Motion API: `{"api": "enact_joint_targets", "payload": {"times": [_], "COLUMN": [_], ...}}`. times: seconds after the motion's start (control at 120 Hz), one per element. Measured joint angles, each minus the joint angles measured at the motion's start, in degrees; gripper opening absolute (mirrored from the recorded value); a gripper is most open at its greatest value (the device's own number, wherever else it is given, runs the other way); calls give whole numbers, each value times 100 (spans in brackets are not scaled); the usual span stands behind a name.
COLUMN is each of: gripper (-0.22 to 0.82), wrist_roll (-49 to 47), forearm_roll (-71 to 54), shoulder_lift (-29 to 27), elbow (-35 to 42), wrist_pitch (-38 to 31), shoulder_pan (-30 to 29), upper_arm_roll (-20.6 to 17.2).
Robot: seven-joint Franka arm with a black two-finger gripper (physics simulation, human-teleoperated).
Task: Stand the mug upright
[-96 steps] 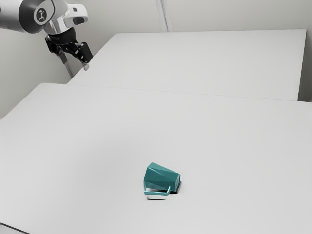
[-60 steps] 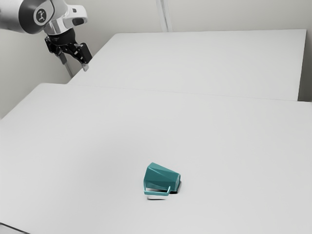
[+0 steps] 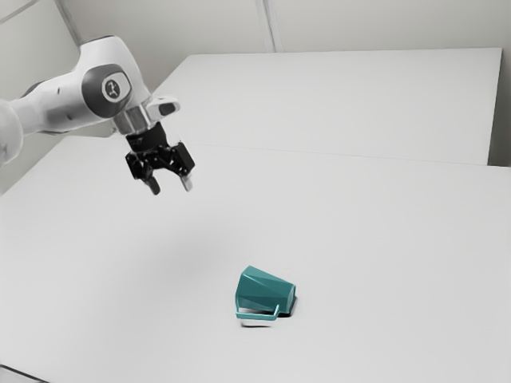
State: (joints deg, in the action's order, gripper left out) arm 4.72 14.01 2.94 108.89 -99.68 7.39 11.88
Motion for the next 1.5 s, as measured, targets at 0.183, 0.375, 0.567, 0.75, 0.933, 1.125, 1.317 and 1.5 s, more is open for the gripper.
{"api": "enact_joint_targets", "payload": {"times": [0.183,0.375,0.567,0.75,0.933,1.125,1.317,1.5], "gripper": [60,60,60,60,60,60,55,9], "wrist_roll": [-77,-134,-177,-208,-237,-260,-277,-305], "forearm_roll": [976,1725,2399,2857,3465,4045,4311,4307], "shoulder_lift": [196,340,533,706,879,1040,1137,1137], "elbow": [737,1131,1313,1414,1539,1637,1627,1577], "wrist_pitch": [-37,-122,-279,-436,-575,-683,-785,-956], "shoulder_pan": [-200,-155,-107,-94,-83,-91,-87,-86], "upper_arm_roll": [7,-31,-280,-494,-759,-939,-1047,-1056]}}
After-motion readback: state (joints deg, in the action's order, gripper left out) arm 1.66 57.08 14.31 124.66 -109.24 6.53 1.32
